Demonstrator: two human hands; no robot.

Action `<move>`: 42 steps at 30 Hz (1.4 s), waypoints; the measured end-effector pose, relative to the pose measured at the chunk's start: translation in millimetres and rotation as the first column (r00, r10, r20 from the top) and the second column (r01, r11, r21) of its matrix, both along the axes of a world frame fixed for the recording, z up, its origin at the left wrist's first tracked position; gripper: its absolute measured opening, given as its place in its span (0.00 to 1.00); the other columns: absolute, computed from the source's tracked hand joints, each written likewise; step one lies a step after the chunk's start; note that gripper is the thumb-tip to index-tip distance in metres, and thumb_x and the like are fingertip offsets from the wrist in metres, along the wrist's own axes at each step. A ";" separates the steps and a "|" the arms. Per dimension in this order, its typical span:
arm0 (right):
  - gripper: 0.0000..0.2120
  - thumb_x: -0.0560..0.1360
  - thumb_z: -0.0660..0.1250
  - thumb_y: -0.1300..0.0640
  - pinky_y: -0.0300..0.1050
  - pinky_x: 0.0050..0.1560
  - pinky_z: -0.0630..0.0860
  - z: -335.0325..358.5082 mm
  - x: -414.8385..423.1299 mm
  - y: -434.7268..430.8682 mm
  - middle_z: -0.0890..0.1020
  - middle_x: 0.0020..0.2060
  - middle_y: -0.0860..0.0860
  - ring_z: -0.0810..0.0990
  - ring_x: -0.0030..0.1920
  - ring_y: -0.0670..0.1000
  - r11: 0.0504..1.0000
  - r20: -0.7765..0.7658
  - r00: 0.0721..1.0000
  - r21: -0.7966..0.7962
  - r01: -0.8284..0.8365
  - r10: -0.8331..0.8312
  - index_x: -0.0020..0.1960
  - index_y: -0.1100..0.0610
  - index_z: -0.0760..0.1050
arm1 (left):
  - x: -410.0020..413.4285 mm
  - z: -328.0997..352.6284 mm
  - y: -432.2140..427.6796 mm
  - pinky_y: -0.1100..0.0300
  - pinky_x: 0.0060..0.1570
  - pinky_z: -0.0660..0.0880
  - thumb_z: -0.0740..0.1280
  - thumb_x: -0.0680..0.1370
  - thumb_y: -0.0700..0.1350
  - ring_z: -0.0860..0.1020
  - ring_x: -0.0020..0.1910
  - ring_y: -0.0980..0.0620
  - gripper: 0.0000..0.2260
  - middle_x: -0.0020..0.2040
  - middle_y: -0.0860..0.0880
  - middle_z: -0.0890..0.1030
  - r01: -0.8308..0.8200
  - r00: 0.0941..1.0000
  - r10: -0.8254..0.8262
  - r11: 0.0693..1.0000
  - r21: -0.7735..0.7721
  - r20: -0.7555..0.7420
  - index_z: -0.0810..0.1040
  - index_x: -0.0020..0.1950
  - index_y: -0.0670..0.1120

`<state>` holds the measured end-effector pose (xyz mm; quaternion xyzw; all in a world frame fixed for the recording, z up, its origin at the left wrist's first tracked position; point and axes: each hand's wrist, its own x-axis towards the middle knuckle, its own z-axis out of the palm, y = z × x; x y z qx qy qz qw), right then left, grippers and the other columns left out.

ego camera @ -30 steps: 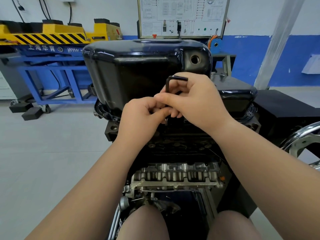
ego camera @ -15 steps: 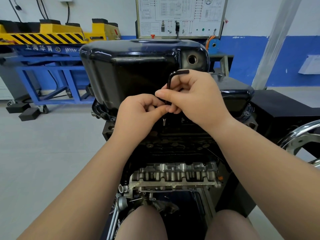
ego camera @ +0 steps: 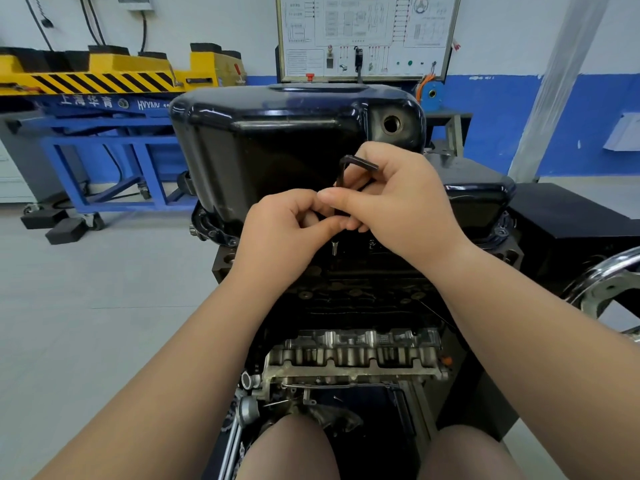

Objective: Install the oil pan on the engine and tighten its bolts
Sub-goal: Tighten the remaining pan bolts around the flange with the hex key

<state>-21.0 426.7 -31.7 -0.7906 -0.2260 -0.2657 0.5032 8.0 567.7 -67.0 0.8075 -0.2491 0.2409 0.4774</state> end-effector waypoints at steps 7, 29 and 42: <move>0.10 0.76 0.64 0.65 0.35 0.33 0.77 2.8 -3.2 -7.0 0.84 0.43 0.47 0.81 0.31 0.48 0.990 -0.093 0.987 -0.046 -0.135 0.130 0.51 0.52 0.79 | -4.1 0.0 1.1 0.76 0.30 0.65 0.70 0.74 0.46 0.74 0.27 0.65 0.02 0.27 0.54 0.78 0.039 0.999 -0.038 0.999 0.026 -0.012 0.83 0.43 0.50; 0.06 0.72 0.71 0.61 0.36 0.30 0.77 -1.9 -3.5 -3.6 0.82 0.37 0.48 0.79 0.27 0.45 0.998 -0.029 0.998 -0.022 -0.064 0.063 0.43 0.54 0.76 | -7.3 -2.6 -1.2 0.74 0.29 0.67 0.71 0.72 0.47 0.74 0.27 0.63 0.06 0.27 0.52 0.78 0.035 0.999 -0.036 0.997 -0.061 -0.009 0.78 0.36 0.54; 0.07 0.70 0.73 0.61 0.36 0.30 0.77 -1.8 -2.2 -2.1 0.81 0.33 0.49 0.79 0.26 0.46 0.999 -0.010 1.000 -0.046 -0.016 0.016 0.40 0.55 0.75 | -5.5 -3.0 -0.7 0.72 0.26 0.65 0.72 0.71 0.47 0.71 0.23 0.62 0.04 0.27 0.51 0.78 0.084 0.995 -0.089 0.993 -0.084 -0.055 0.80 0.37 0.52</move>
